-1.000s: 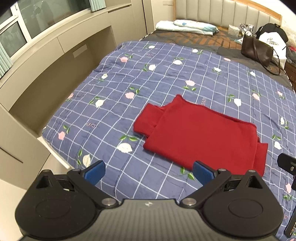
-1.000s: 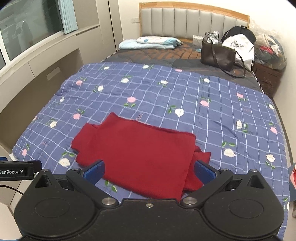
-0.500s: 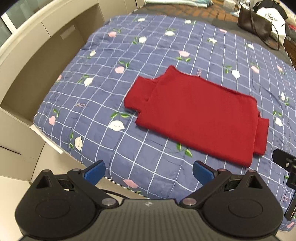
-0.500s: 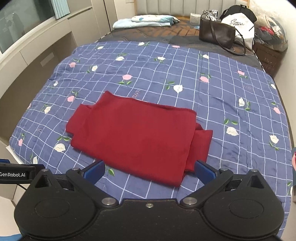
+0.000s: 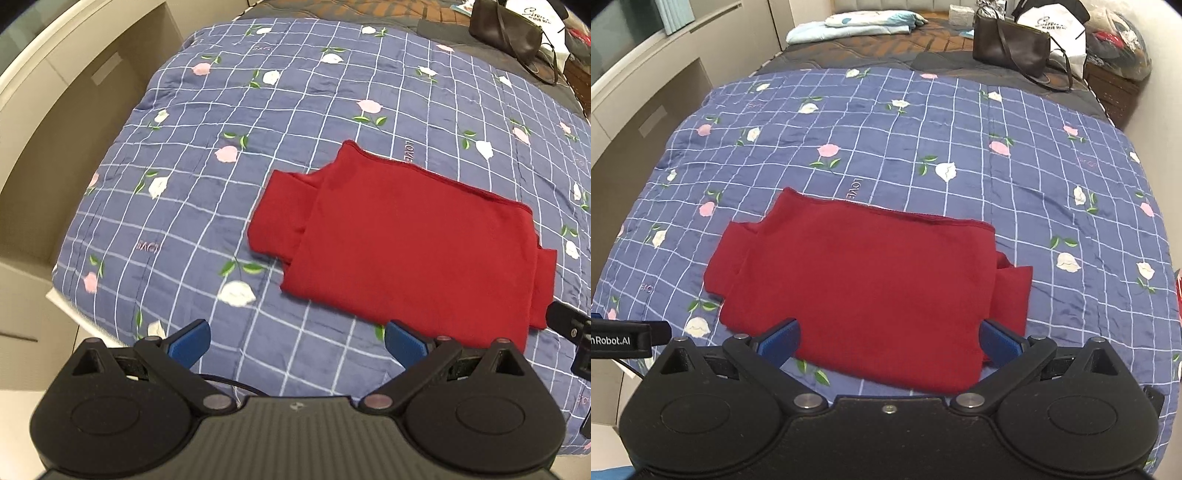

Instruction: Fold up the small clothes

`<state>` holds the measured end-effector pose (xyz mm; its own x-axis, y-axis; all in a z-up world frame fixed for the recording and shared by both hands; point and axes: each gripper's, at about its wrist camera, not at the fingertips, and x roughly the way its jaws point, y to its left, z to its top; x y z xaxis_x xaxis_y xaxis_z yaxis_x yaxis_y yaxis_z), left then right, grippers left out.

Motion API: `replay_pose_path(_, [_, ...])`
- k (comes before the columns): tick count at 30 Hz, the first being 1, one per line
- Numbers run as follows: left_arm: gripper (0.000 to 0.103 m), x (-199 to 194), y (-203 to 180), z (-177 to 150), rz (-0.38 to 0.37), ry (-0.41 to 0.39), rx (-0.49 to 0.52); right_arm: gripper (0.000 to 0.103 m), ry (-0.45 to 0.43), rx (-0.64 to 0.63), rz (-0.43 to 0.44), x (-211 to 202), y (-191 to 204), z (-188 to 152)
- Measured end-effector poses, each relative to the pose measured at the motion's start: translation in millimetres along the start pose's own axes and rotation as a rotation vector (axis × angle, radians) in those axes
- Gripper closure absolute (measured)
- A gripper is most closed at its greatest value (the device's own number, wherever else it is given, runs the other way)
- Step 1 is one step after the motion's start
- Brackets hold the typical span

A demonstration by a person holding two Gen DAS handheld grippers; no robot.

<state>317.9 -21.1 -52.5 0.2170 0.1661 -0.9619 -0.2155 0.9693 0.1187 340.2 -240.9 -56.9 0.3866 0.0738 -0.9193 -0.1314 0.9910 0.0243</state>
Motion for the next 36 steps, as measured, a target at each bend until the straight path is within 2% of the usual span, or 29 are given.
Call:
replay_pose_path(6, [0.001,28.7,15.1,28.6,-0.012,0.043,0.03,0.001,0.066,0.039,-0.024,30.8,12.9,11.4])
replay_pose_path(18, [0.001,83.5,32.3,69.8,-0.02,0.143,0.099,0.001,0.276,0.071,-0.084,122.5,35.3,16.0])
replay_pose_path(29, [0.001,128.3,32.6,87.1,-0.022,0.224,0.167,0.001,0.35,0.054,-0.116,171.9,65.8,35.3])
replay_pose_path(36, [0.001,146.3,30.9,89.1,-0.023,0.251,0.165,0.001,0.372,-0.001,-0.134,192.4,68.9,35.7])
